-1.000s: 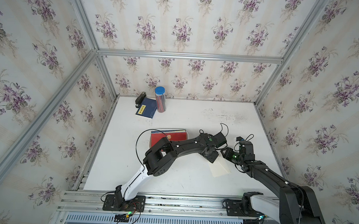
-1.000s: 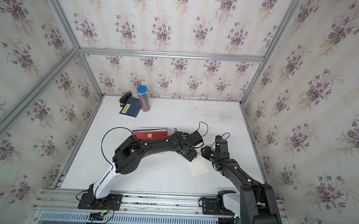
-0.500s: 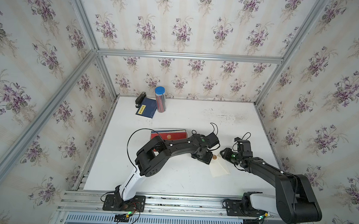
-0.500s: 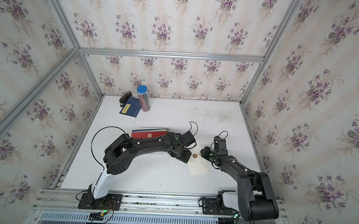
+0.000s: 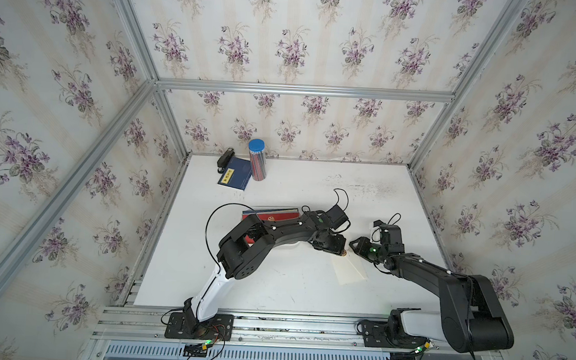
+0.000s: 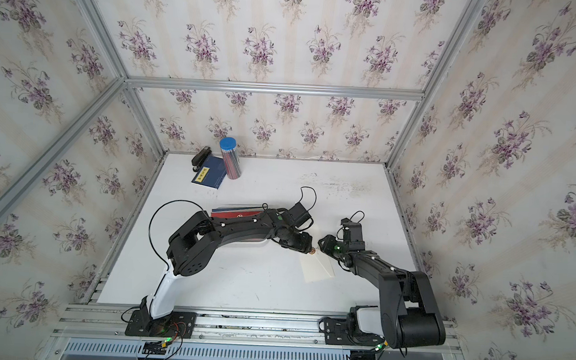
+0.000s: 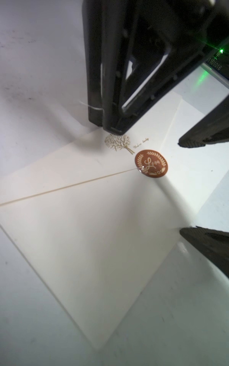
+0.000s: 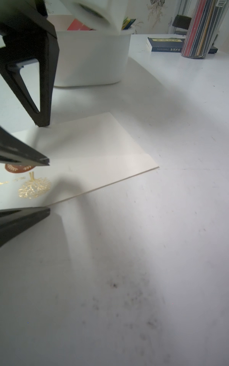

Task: Put the sealed envelopes into the storage box
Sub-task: Pick up the envelope from the center of the board.

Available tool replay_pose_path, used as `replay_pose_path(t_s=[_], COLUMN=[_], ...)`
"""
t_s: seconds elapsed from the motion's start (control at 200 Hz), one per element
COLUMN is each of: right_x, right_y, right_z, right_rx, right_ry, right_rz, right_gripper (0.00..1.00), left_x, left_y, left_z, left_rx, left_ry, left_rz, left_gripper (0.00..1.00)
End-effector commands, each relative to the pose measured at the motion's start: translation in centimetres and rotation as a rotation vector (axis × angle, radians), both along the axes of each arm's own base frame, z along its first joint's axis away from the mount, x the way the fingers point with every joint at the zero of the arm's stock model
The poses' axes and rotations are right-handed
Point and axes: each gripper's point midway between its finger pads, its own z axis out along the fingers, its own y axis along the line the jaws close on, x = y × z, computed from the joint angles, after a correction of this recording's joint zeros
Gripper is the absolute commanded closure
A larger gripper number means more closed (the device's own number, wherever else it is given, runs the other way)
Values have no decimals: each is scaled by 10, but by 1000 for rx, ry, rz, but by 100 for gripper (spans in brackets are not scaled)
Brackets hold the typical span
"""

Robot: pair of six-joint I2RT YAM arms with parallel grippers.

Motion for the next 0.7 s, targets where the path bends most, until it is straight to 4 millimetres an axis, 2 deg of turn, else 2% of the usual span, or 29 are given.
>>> replay_pose_path(t_s=[0.0, 0.1, 0.265, 0.55, 0.694], right_x=[-26, -27, -28, -28, -30], right_y=[-2, -2, -4, -13, -12], right_z=[-20, -20, -18, -12, -11], right_rx=[-12, -5, -13, -52, -53], right_ry=[126, 128, 118, 88, 81], right_rz=[0, 1, -12, -55, -51], right_gripper=[60, 60, 61, 62, 62], left_x=[-7, -3, 4, -6, -12], left_y=[10, 9, 10, 43, 33], left_z=[-19, -15, 2, 11, 4], left_rx=[22, -17, -64, 8, -21], left_ry=[72, 73, 39, 78, 126], left_rz=[30, 64, 96, 263, 246], left_gripper=[33, 33, 32, 28, 28])
